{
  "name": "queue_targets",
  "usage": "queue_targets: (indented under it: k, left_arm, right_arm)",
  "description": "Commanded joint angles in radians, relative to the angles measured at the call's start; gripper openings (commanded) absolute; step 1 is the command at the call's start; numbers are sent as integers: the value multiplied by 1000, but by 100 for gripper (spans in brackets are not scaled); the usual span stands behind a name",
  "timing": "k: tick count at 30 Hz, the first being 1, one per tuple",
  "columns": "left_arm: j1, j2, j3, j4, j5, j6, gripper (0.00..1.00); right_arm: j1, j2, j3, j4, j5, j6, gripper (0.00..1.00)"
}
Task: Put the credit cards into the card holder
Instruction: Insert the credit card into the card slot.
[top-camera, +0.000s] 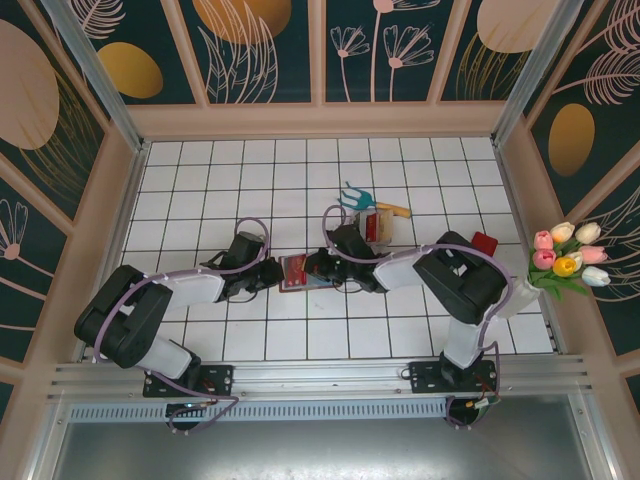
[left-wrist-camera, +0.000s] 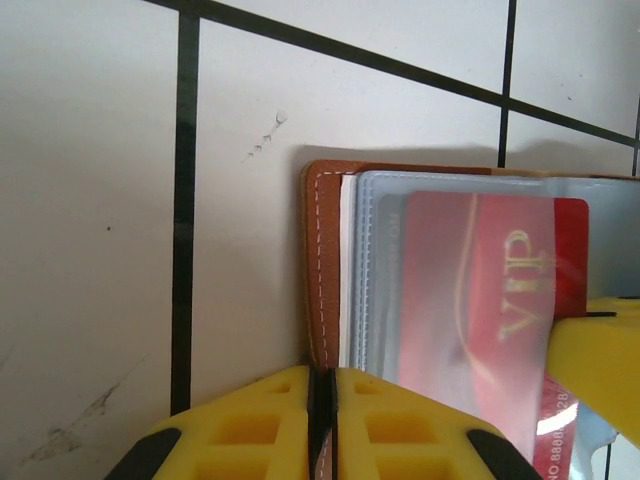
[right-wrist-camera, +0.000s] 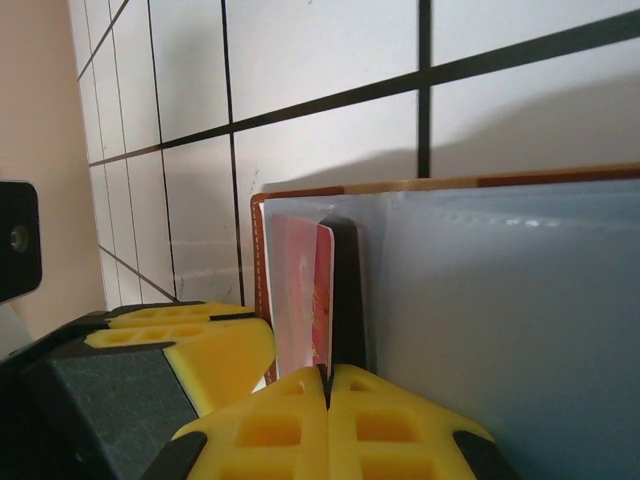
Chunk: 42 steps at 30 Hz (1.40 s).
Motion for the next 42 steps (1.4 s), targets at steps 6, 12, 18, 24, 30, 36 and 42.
queue_targets:
  k: [6,12,18,24,30,36,42]
  left_arm:
    - [-2,-3,-18,3,5,-7,14]
    - [-2,7,-13,7,13,-3,13]
    - [-1,9,-13,12,14,-6,13]
    - [-2,9,-11,12,16,-3,13]
    - [-2,5,-13,8,10,-1,13]
    - [-2,5,-15,11,11,0,13]
    - [-2,5,-15,14,13,-3,13]
  right_arm:
    - [15,-47,89,-245,85,-92,15]
    - [10,-59,93,-295,77,-133,22]
    - [10,5,132,-245,-9,-132,14]
    - [14,48,185,-239,-45,-136,12]
    - [22,-36,205,-413,146,-187,14]
    - [23,-31,209,-498,202,-210,18]
    - [33,28,229,-470,151,-198,18]
